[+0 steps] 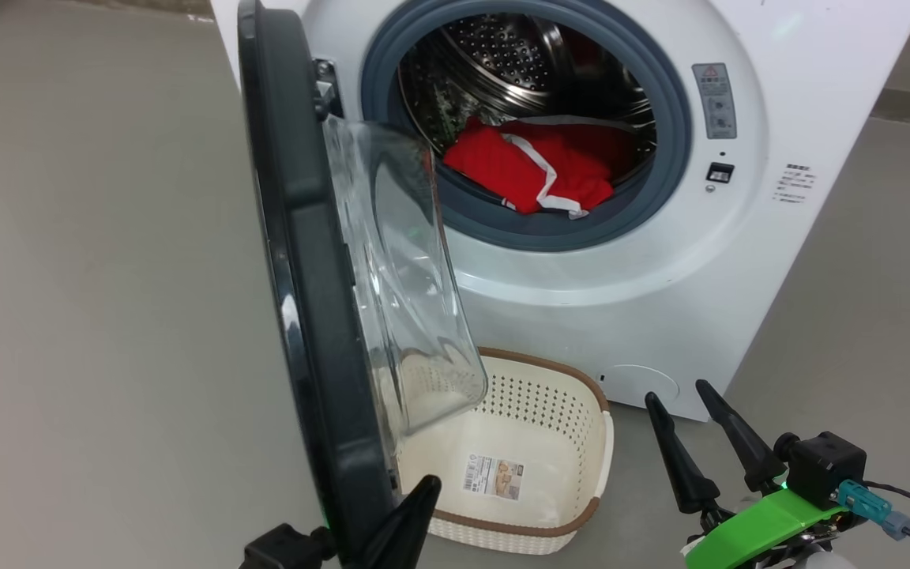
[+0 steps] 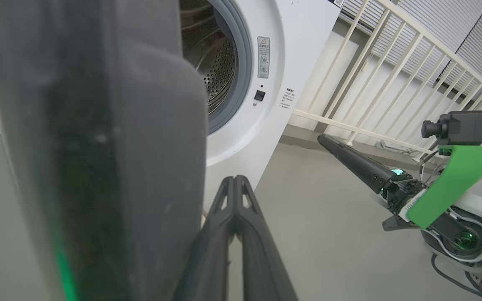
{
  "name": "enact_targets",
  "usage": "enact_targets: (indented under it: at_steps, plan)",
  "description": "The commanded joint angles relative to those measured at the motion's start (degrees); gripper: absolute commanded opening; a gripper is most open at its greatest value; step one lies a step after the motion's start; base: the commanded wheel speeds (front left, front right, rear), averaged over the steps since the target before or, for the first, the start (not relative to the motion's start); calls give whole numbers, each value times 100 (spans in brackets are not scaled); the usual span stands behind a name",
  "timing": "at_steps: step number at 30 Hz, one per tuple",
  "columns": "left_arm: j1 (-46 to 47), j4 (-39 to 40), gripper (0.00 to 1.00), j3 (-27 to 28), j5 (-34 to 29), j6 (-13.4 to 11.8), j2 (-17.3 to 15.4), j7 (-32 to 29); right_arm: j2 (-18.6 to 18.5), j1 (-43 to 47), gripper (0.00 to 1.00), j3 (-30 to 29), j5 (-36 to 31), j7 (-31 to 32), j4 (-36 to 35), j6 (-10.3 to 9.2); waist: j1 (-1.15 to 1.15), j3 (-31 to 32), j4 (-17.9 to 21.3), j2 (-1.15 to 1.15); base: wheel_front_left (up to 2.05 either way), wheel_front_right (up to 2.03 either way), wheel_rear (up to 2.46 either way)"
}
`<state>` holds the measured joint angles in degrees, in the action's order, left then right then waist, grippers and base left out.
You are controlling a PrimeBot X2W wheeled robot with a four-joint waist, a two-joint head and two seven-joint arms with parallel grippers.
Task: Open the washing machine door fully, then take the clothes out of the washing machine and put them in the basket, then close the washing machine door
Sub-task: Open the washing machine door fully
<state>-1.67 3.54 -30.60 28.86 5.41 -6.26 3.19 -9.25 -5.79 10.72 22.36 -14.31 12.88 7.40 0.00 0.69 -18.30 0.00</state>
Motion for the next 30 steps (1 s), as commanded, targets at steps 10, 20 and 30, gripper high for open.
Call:
enact_targets:
  at_steps: [10, 20, 30]
  plan:
    - [131, 69, 0, 544, 96, -254, -267, 66, 41, -179, 100, 54, 21, -69, -159, 9, 0, -12, -390, 0, 0, 0, 0]
    - [189, 87, 0, 999, 149, -453, -577, 101, 114, -212, 100, 65, 15, -69, -162, 9, 0, -37, -606, 0, 0, 0, 0]
    - [358, 54, 0, 1546, 193, -611, -1047, 50, 174, -207, 100, 18, 10, -69, -166, 9, 0, -103, -725, 0, 0, 0, 0]
